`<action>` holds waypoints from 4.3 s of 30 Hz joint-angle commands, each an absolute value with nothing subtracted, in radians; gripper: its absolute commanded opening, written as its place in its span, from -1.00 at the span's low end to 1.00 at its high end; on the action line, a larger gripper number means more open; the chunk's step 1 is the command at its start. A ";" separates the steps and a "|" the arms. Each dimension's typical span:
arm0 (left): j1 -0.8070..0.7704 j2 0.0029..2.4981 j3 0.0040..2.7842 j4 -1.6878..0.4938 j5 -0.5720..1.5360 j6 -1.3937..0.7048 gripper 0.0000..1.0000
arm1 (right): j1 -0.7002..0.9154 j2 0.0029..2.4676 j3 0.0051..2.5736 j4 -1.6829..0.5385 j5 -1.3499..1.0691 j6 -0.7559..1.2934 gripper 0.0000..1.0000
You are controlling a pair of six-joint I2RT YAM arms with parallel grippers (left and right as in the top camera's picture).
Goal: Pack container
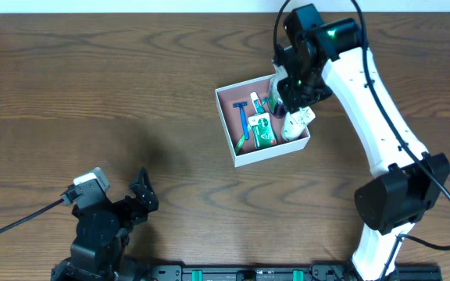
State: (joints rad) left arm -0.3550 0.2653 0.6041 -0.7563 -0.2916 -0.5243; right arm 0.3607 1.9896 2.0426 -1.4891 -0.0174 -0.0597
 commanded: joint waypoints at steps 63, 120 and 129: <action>-0.352 0.259 0.604 -0.754 -0.301 -0.533 0.96 | -0.242 1.962 2.117 -1.560 0.052 0.284 0.98; -0.044 0.002 0.152 -0.101 0.063 0.116 0.96 | -0.242 1.962 2.117 -1.560 0.052 0.284 0.99; -0.044 0.001 0.017 0.055 0.064 0.116 0.96 | -0.242 1.962 2.117 -1.559 0.052 0.284 0.98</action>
